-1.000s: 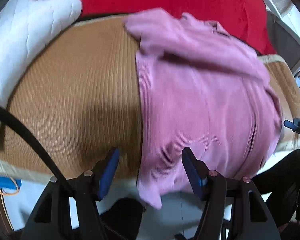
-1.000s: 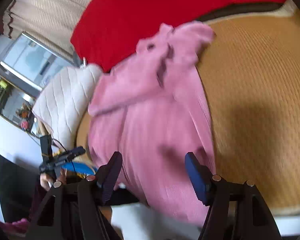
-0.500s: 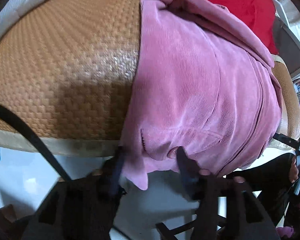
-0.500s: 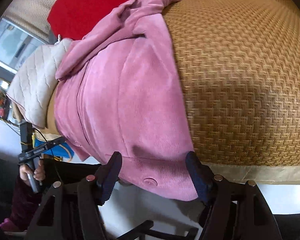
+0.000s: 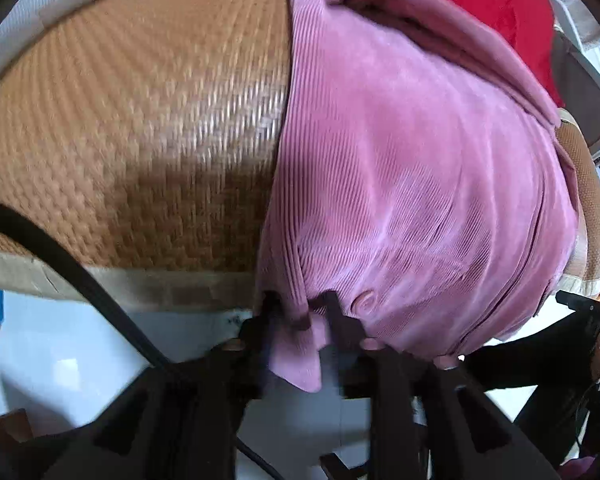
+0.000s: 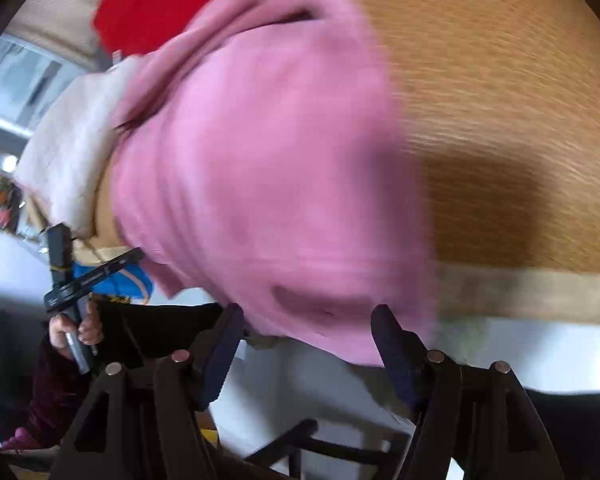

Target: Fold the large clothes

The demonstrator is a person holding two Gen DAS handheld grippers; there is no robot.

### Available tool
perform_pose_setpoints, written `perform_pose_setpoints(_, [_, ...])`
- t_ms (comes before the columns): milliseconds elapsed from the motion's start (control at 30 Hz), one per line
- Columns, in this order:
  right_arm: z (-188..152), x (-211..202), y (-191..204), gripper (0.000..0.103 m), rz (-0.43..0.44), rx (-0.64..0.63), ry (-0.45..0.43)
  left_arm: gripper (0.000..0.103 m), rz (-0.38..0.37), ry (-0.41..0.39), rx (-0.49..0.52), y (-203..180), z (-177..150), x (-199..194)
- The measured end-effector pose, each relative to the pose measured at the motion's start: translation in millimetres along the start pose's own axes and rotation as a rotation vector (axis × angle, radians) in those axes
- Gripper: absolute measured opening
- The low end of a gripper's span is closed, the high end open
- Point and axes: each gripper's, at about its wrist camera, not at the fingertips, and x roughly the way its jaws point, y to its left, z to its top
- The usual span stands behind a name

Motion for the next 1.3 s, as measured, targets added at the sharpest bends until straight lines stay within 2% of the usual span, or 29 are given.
perform_pose_setpoints(33, [-0.6,-3.5,-3.9,0.070,-0.007,0.010,0.001,0.063,-0.008,0.028,-0.013,-0.5,-1.2,7.2])
perform_pose_setpoints(67, [-1.0,-4.8,-7.1,0.070,-0.018,0.018,0.001,0.069,-0.001,0.046,-0.022,-0.2,-3.5,11.3])
perform_pose_setpoints(200, [2.2,1.7,-16.3,0.070,-0.047,0.002,-0.003,0.070,0.050,0.105,0.006,-8.3,-10.6,31.6])
perform_pose_setpoints(300, [5.3,23.1,-2.3,0.070,-0.043,-0.030,0.010,0.070,0.040,0.096,-0.024,-6.3,-9.8,42.3])
perform_pose_setpoints(367, [8.6,33.4,11.7,0.071,-0.061,-0.075,0.003,0.061,0.018,0.091,-0.045,-3.9,-10.0,47.5])
perform_pose_setpoints(433, [4.3,34.4,19.7,0.071,-0.037,-0.121,0.001,0.020,0.000,0.090,-0.074,0.8,-12.6,51.9])
perform_pose_setpoints(467, [2.9,32.4,22.3,0.068,-0.014,-0.136,-0.004,0.013,0.000,0.093,-0.080,4.4,-14.3,52.8])
perform_pose_setpoints(500, [2.0,29.3,23.6,0.066,0.000,-0.142,-0.016,0.010,-0.004,0.091,-0.084,5.7,-15.9,53.4])
perform_pose_setpoints(633, [7.0,26.7,7.8,0.064,-0.030,-0.072,-0.022,0.010,-0.029,0.077,-0.080,11.7,-20.2,50.0])
perform_pose_setpoints(667, [8.4,33.0,6.2,0.064,-0.020,-0.057,-0.002,0.011,-0.026,0.084,-0.084,11.1,-21.3,52.3])
perform_pose_setpoints(700, [9.1,40.3,9.3,0.064,-0.014,-0.053,0.019,0.020,-0.025,0.090,-0.093,12.0,-14.4,54.4])
perform_pose_setpoints(733, [8.8,46.1,14.6,0.064,-0.027,-0.068,0.030,0.040,-0.032,0.107,-0.109,18.5,-21.0,61.1])
perform_pose_setpoints(767, [9.0,50.3,19.9,0.064,-0.043,-0.085,0.038,0.050,-0.037,0.131,-0.129,19.9,-23.6,67.2])
perform_pose_setpoints(800, [8.9,54.7,23.2,0.065,-0.054,-0.092,0.052,0.056,-0.036,0.148,-0.140,21.0,-27.1,73.0])
perform_pose_setpoints(833, [8.3,58.3,27.7,0.064,-0.056,-0.089,0.057,0.055,-0.037,0.155,-0.137,21.4,-29.6,76.5])
perform_pose_setpoints(867, [8.1,58.4,32.7,0.052,-0.042,-0.094,0.056,0.055,-0.042,0.156,-0.123,19.1,-31.4,79.2])
perform_pose_setpoints(900, [6.9,56.8,41.3,0.030,-0.018,-0.122,0.053,0.044,-0.047,0.151,-0.116,16.4,-31.5,79.9])
perform_pose_setpoints(933, [3.9,52.7,54.7,0.027,-0.020,-0.170,0.044,0.019,-0.057,0.146,-0.110,15.4,-32.9,80.8])
perform_pose_setpoints(967, [0.3,48.6,66.1,0.025,-0.025,-0.219,0.035,0.009,-0.058,0.149,-0.111,14.6,-31.8,83.4])
perform_pose_setpoints(1033, [-6.6,42.7,81.7,0.025,-0.025,-0.281,0.007,0.006,-0.061,0.148,-0.118,15.2,-35.6,86.0])
perform_pose_setpoints(1133, [-1.4,50.6,72.2,0.027,-0.086,-0.235,0.009,0.006,-0.065,0.141,-0.126,19.4,-41.4,88.8])
perform_pose_setpoints(1233, [4.3,61.0,64.5,0.029,-0.034,-0.155,0.035,0.007,-0.050,0.146,-0.116,23.7,-46.5,90.8])
perform_pose_setpoints(1300, [5.0,57.3,67.2,0.028,-0.029,-0.196,0.028,0.007,-0.050,0.139,-0.096,12.6,-50.2,87.0])
